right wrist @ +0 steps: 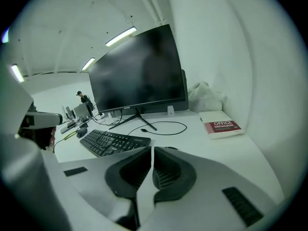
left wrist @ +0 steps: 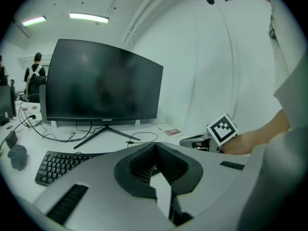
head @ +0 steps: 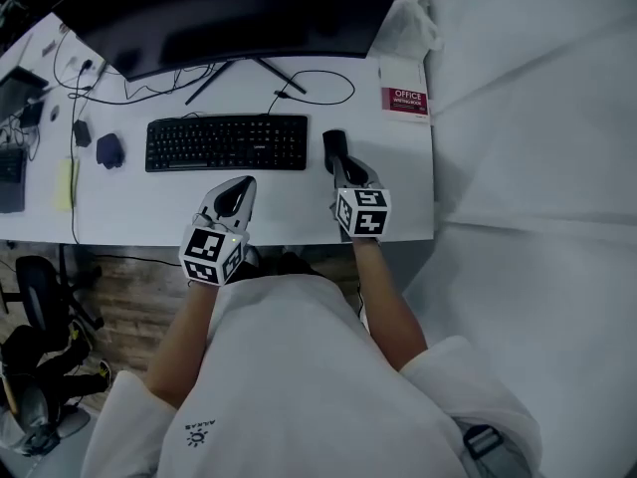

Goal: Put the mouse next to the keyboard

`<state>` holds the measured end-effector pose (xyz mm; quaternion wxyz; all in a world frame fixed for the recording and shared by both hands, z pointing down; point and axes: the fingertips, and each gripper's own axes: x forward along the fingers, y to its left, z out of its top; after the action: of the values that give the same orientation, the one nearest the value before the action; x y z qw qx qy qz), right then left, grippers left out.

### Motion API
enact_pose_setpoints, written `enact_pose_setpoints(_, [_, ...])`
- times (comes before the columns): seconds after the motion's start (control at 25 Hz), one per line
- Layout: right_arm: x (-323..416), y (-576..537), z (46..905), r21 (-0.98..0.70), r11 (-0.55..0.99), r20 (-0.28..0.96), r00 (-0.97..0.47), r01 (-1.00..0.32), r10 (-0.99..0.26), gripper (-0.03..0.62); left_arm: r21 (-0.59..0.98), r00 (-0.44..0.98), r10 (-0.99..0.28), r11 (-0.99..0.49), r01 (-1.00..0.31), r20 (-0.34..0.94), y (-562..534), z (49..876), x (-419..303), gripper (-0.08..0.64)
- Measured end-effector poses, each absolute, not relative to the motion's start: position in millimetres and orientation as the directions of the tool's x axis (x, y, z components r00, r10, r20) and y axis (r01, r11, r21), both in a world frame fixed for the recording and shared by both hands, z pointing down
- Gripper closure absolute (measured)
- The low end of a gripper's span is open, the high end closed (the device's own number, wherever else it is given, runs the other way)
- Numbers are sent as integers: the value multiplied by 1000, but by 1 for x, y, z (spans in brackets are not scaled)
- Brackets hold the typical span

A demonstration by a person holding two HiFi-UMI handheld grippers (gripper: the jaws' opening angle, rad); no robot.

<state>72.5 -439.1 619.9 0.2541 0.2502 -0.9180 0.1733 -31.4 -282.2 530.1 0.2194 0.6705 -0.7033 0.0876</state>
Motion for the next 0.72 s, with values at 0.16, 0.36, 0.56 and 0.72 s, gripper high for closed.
enact_pose_setpoints(0.16, [79, -416, 597, -227, 817, 515, -777, -531, -362, 574, 176, 17, -926, 54, -983, 378, -273, 515, -34, 554])
enact_pose_setpoints(0.36, [88, -380, 551, -298, 798, 425, -821, -524, -381, 575, 174, 68, -940, -10, -985, 333, -250, 492, -34, 554])
enact_pose_setpoints(0.56, [92, -335, 508, -325, 791, 352, -843, -518, -408, 575, 169, 103, -950, -54, -984, 294, -216, 469, -41, 554])
enact_pose_setpoints(0.72, [97, -301, 484, -327, 781, 308, -841, -533, -445, 575, 180, 137, -956, -91, -979, 260, -184, 455, -41, 554])
